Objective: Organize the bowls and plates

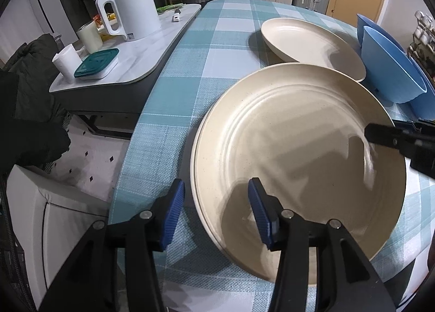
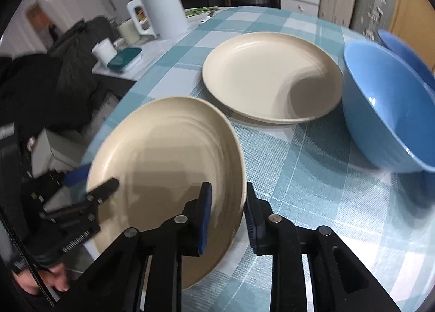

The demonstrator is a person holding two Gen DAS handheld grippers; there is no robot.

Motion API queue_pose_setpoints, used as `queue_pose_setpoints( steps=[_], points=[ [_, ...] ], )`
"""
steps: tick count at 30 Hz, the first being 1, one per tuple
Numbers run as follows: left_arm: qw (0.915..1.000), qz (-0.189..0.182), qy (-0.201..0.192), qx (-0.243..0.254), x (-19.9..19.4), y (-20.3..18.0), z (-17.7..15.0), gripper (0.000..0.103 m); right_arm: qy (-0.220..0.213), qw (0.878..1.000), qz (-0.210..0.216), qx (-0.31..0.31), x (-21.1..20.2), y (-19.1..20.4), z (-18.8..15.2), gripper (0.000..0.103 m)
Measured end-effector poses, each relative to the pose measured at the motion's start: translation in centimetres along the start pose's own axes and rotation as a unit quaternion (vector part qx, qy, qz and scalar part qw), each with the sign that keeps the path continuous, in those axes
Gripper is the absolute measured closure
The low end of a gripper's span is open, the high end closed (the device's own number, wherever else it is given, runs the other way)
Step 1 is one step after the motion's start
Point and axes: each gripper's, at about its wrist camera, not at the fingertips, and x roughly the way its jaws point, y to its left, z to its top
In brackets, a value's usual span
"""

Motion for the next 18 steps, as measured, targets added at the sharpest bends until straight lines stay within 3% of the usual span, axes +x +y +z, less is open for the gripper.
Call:
queue_pose_setpoints(
  steps=[3,6,18],
  points=[
    [1.0000,0.001,0.000,-0.001,0.0,0.0,0.0,0.054,-0.001,1.000,-0.019,-0.020,0.2,0.6,-0.2,0.074],
    [1.0000,0.000,0.003,-0.004,-0.1,0.2,0.0,0.055,0.020,1.000,-0.011,-0.012,1.3,0.2,-0.5,0.074],
    [1.0000,0.001,-0.003,-0.003,-0.2,0.3,-0.2,0.054,-0.006,1.000,-0.019,-0.021,1.4,0.5,-0.7,0.072]
  ],
)
